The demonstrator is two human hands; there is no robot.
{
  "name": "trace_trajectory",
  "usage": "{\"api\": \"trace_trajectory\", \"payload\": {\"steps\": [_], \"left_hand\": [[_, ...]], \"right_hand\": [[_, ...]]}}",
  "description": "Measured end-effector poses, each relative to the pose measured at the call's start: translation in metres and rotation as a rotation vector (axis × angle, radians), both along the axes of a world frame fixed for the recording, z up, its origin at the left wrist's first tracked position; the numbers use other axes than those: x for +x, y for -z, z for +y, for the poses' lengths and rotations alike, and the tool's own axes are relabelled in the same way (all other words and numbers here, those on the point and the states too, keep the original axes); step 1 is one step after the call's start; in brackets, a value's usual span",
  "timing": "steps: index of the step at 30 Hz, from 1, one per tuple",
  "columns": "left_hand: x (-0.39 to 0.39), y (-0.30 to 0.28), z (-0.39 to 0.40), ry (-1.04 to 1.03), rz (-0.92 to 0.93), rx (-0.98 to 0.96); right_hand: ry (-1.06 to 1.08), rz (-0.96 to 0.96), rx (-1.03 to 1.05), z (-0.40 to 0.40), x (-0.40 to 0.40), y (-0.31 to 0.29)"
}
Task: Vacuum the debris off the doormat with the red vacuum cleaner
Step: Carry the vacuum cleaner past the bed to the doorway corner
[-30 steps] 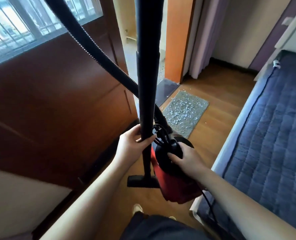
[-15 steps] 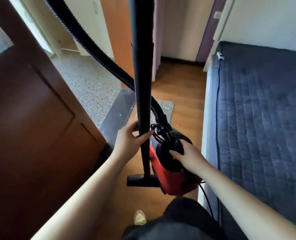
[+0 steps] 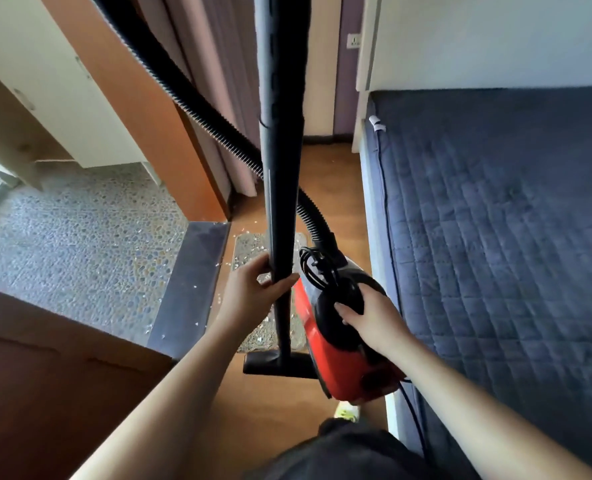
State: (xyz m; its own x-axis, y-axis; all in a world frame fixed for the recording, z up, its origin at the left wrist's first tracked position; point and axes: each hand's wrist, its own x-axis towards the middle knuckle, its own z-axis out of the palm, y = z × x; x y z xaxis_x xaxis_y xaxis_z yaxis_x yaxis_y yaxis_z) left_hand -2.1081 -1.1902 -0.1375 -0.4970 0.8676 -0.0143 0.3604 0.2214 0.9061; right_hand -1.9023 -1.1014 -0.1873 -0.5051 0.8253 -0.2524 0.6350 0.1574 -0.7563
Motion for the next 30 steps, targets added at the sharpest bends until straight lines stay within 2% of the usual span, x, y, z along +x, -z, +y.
{"api": "trace_trajectory", "payload": {"steps": [6,11,20,30], "left_hand": [[-0.005,-0.004,0.097,0.044,0.003,0.008],[-0.026,0.003,0.166,0.078,0.026,0.013],[-0.096,0.010,0.302,0.125,0.044,0.064],[-0.169,0.008,0.438,0.177,0.072,0.053]], "right_hand": [[0.022,-0.037,0.029,0.087,-0.010,-0.005],[0.060,0.025,0.006,0.153,-0.025,0.001],[-0.008,0.033,-0.045,0.279,-0.094,-0.003],[0.064,0.109,-0.138,0.412,-0.162,-0.021]]}}
